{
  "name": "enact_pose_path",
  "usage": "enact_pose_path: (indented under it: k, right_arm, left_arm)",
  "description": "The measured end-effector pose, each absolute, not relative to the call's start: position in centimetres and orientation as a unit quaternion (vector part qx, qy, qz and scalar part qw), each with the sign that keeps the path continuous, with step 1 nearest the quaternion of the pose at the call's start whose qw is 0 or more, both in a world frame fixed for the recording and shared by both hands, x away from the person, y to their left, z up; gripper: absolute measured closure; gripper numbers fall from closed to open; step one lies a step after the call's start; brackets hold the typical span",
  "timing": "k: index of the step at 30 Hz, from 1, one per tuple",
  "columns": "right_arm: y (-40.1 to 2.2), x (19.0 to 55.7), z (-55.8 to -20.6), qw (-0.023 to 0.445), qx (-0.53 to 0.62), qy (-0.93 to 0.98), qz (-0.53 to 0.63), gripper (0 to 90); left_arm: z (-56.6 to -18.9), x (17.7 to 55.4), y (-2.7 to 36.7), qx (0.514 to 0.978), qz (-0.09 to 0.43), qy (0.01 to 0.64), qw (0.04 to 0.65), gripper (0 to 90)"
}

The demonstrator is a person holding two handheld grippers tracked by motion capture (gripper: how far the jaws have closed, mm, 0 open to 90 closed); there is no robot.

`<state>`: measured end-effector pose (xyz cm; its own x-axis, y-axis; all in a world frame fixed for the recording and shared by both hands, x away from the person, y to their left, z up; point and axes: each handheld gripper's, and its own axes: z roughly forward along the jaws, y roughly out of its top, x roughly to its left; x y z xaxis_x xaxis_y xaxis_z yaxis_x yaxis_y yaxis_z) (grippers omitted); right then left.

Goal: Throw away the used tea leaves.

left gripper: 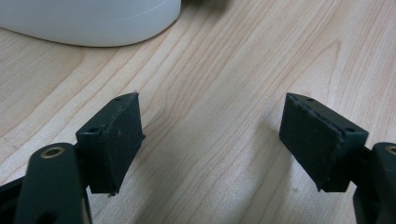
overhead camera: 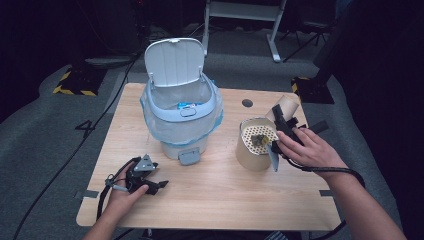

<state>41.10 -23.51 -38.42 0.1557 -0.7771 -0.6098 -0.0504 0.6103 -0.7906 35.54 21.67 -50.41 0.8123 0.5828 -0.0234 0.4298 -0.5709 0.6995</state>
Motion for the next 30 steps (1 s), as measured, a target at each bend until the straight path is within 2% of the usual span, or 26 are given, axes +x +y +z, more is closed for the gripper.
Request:
enact_pose_path:
  k: [21,26,30]
  right_arm:
    - [-22.8,40.9,-38.1,0.679,-0.366,0.578,-0.267,31.2]
    - [-22.7,40.8,-37.3,0.684,-0.334,0.614,-0.210,30.7]
    - [-22.9,40.7,-35.8,0.665,-0.258,0.695,-0.096,30.2]
  left_arm:
    - [-50.4,35.5,21.7,0.880,0.105,0.288,0.363,21.7]
    - [-50.4,35.5,21.7,0.880,0.106,0.288,0.363,21.7]
    - [-50.4,35.5,21.7,0.880,0.105,0.288,0.363,21.7]
